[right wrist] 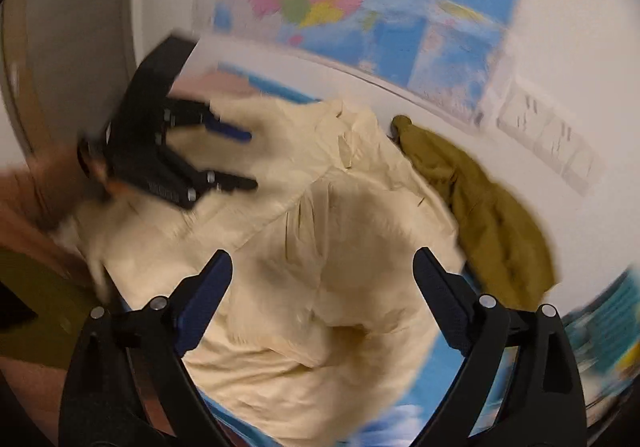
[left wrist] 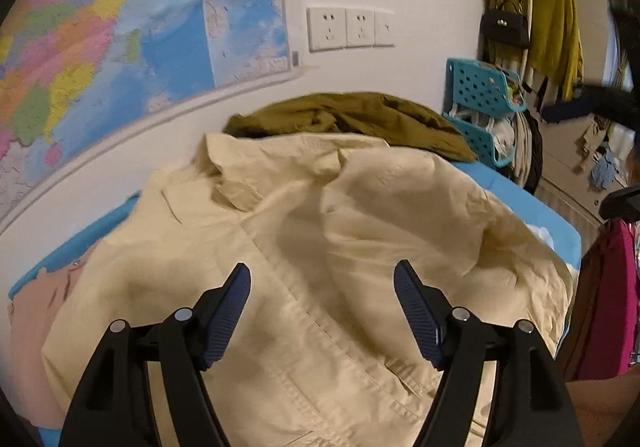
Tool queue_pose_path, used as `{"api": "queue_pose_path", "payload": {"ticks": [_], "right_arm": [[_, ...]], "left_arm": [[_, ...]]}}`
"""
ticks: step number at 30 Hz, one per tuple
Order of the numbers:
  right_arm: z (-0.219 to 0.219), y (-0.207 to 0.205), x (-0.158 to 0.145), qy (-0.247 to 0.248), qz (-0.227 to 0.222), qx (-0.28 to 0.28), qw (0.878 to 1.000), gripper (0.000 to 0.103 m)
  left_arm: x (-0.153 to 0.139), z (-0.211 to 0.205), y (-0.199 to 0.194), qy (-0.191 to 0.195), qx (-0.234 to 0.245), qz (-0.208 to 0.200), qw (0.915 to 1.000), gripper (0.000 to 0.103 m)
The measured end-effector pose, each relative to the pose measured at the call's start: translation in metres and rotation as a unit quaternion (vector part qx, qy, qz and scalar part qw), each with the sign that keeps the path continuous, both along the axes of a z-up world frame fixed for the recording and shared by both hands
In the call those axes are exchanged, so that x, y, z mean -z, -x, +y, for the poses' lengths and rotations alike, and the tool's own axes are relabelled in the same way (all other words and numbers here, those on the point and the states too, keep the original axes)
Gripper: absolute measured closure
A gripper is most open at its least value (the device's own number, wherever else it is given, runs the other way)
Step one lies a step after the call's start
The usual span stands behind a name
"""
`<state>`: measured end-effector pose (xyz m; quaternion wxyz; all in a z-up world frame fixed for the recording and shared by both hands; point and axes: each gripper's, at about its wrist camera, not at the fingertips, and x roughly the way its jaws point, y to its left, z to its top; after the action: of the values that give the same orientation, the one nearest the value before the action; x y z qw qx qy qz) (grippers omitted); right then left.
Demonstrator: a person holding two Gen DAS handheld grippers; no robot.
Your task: Fold large clothes
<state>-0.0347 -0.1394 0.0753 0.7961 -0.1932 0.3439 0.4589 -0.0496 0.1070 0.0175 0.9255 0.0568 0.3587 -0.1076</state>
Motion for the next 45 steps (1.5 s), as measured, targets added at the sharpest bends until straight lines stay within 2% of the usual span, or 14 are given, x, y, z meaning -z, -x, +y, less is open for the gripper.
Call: {"api": "queue_pose_path", "payload": {"ticks": [5,8,11,14,19,21,22,27,31,34,36,40,43,45], "right_arm": [[0.011,-0.032,0.078,-0.034,0.155,0.005,0.987,0.027],[0.039,-0.035,0.110,-0.053,0.224,-0.040,0.972,0.058],[0.066,-0.044,0.110,-0.101,0.261,-0.071,0.957,0.083],[0.096,-0.059,0.082,-0.148,0.245,-0.079,0.955,0.087],[0.168,-0.084,0.072,-0.128,0.237,-0.067,0.961,0.083],[0.186,-0.096,0.083,-0.109,0.264,-0.061,0.957,0.049],[0.189,-0.100,0.086,-0.110,0.268,-0.051,0.956,0.044],[0.153,-0.117,0.084,-0.154,0.255,-0.011,0.955,0.043],[0.126,-0.118,0.098,-0.125,0.235,0.018,0.964,0.043],[0.114,-0.122,0.118,-0.100,0.238,0.042,0.965,0.043],[0.111,-0.124,0.124,-0.099,0.236,0.049,0.965,0.043],[0.115,-0.129,0.125,-0.105,0.226,0.049,0.967,0.043],[0.123,-0.138,0.135,-0.076,0.209,0.062,0.973,0.043],[0.128,-0.149,0.149,-0.059,0.216,0.088,0.971,0.045]], "left_arm": [[0.014,0.017,-0.004,0.026,-0.013,0.036,0.9989,0.032],[0.019,0.029,0.002,0.036,-0.022,0.044,0.9982,0.031],[0.019,0.039,0.014,0.041,-0.030,0.046,0.9977,0.030],[0.012,0.054,0.026,0.058,-0.033,0.041,0.9969,0.029],[-0.003,0.077,0.039,0.111,-0.010,0.012,0.9937,0.018],[-0.002,0.079,0.037,0.107,-0.018,0.006,0.9941,0.012],[0.000,0.078,0.033,0.099,-0.024,0.011,0.9947,0.012],[0.022,0.071,0.005,0.072,-0.023,0.069,0.9948,0.012],[0.046,0.066,-0.029,0.043,-0.030,0.131,0.9900,0.012],[0.065,0.068,-0.051,0.015,-0.036,0.172,0.9843,0.060],[0.070,0.084,-0.063,0.030,-0.051,0.187,0.9805,0.075],[0.054,0.123,-0.071,0.058,-0.101,0.171,0.9784,0.078],[0.048,0.148,-0.078,0.033,-0.153,0.161,0.9746,0.058],[0.049,0.163,-0.081,0.008,-0.196,0.155,0.9682,0.057]]}}
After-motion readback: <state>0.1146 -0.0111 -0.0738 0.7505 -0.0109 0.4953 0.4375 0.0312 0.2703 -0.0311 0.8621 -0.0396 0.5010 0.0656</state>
